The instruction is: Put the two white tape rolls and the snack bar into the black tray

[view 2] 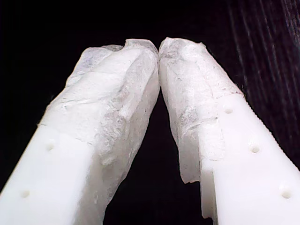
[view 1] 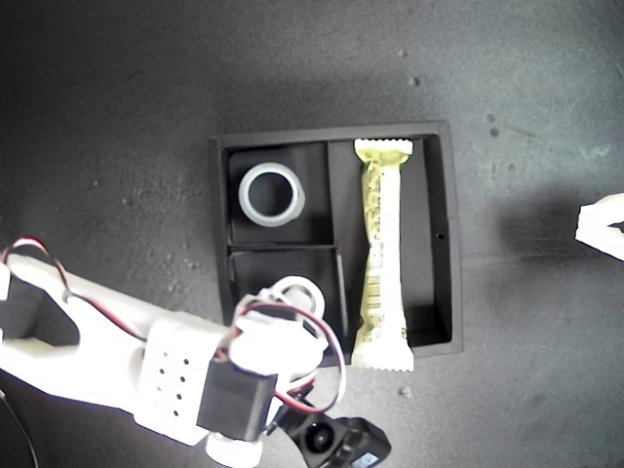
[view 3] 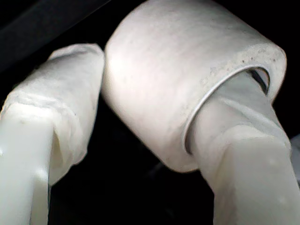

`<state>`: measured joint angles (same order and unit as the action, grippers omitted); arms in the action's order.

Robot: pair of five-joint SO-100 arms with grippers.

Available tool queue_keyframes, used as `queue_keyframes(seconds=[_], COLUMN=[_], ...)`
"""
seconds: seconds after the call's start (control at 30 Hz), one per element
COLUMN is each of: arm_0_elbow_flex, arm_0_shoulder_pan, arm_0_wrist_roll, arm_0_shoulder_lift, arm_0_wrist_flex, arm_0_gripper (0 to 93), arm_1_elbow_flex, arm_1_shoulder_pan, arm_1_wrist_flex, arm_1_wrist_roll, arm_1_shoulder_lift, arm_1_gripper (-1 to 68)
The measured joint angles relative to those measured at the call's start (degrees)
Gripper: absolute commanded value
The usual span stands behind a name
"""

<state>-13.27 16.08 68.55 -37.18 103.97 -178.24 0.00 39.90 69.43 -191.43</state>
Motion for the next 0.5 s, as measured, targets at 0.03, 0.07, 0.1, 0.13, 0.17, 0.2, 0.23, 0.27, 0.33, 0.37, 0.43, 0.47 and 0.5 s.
queue_keyframes(seconds=[0.03,0.07,0.1,0.13,0.17,0.2,0.23,0.27,0.33,0.37,0.43,0.47,0.5], arm_0_elbow_flex=[-0.09,-0.62,-1.23,-1.93,-2.81,-3.78,-4.92,-6.33,-9.40,-11.16,-14.41,-15.82,-17.14], arm_0_shoulder_pan=[-0.18,-0.26,-0.26,-0.26,-0.26,-0.18,-0.09,-0.18,-0.35,-0.53,-0.79,-0.88,-0.88], arm_0_wrist_roll=[-0.44,-0.70,-0.97,-1.14,-1.41,-1.67,-2.02,-2.64,-3.08,-3.34,-3.78,-3.96,-4.13], arm_0_shoulder_lift=[0.00,-0.53,-1.23,-2.29,-3.52,-5.10,-7.03,-9.40,-14.41,-17.14,-22.24,-24.52,-26.72], arm_0_wrist_flex=[0.00,0.00,0.00,0.00,0.00,0.00,0.00,0.00,0.00,0.00,0.00,0.00,0.00], arm_0_gripper=[15.8,15.8,15.6,15.6,15.6,15.8,15.8,16.2,17.3,17.8,17.8,17.8,17.8], arm_1_elbow_flex=[0.00,0.00,0.00,0.00,0.00,-0.09,-0.09,-0.09,-0.09,-0.09,-0.09,-0.09,-0.09], arm_1_shoulder_pan=[-0.26,-0.26,-0.18,-0.09,-0.09,0.00,0.00,0.00,0.00,0.00,0.18,0.44,0.70], arm_1_wrist_flex=[0.70,2.02,2.99,4.13,5.63,7.03,8.61,10.11,13.01,14.50,17.49,18.81,19.95], arm_1_wrist_roll=[0.00,0.00,0.00,0.00,0.00,0.00,0.00,0.35,1.41,1.85,2.81,3.16,3.52], arm_1_shoulder_lift=[0.00,0.00,0.00,0.00,0.00,0.00,0.00,0.00,0.00,0.00,0.00,0.00,0.00], arm_1_gripper=[-0.4,-0.4,-0.4,-0.4,-0.4,-0.4,-0.4,-0.3,-0.3,-0.3,-0.3,-0.3,-0.3])
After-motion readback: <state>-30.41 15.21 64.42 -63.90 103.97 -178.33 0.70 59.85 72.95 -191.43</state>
